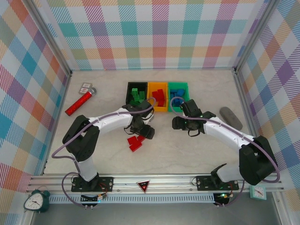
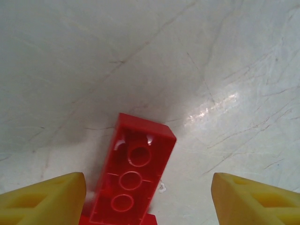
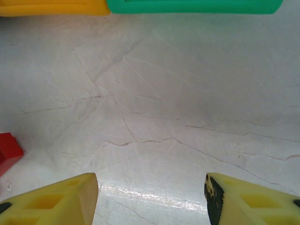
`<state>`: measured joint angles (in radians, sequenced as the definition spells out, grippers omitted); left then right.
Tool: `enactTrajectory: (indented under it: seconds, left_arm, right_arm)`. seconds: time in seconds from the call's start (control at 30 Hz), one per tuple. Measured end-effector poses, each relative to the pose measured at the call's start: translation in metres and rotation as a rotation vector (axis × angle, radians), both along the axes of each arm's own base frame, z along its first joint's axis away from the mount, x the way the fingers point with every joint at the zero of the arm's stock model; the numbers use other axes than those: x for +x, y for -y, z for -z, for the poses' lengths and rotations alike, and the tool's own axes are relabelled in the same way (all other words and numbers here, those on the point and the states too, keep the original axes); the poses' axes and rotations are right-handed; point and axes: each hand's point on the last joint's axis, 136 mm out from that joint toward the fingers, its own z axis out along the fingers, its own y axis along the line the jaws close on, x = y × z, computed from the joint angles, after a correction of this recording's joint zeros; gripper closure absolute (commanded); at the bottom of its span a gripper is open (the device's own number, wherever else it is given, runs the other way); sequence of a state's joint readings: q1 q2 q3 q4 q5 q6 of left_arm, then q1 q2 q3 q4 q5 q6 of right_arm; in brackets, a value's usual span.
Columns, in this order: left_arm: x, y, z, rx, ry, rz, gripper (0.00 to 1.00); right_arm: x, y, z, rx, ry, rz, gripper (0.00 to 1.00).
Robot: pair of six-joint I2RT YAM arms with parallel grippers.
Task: Sort the legos into containers by color
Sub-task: Pick up the lego from the center of the table.
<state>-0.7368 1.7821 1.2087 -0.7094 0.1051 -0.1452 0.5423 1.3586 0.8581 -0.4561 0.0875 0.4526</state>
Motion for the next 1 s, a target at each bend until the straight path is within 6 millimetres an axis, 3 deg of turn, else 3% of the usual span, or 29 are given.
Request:
enactTrajectory:
  seconds: [0.27,0.43,0.6,0.8,1.0]
  left_arm:
    - [-0.004,0.0,0.02,0.113,-0.008,0.047,0.44]
    - [-0.002,-0.003,0.02,0.136,0.005,0.049,0.61]
    - [-0.002,-0.003,0.019,0.137,0.011,0.039,0.67]
    - [0.001,0.002,0.01,0.1,0.023,0.01,0.7]
    - [0.021,0.023,-0.019,0.024,0.08,-0.027,0.71]
  right_arm:
    - [0.002,0.0,-0.007,0.013,0.023,0.009,0.38]
    - [0.002,0.0,-0.006,0.012,0.023,0.01,0.37]
    - [0.001,0.0,-0.005,0.013,0.022,0.013,0.38]
    - [0.002,0.0,-0.005,0.015,0.026,0.013,0.38]
    - [0.001,0.001,-0.003,0.013,0.023,0.013,0.38]
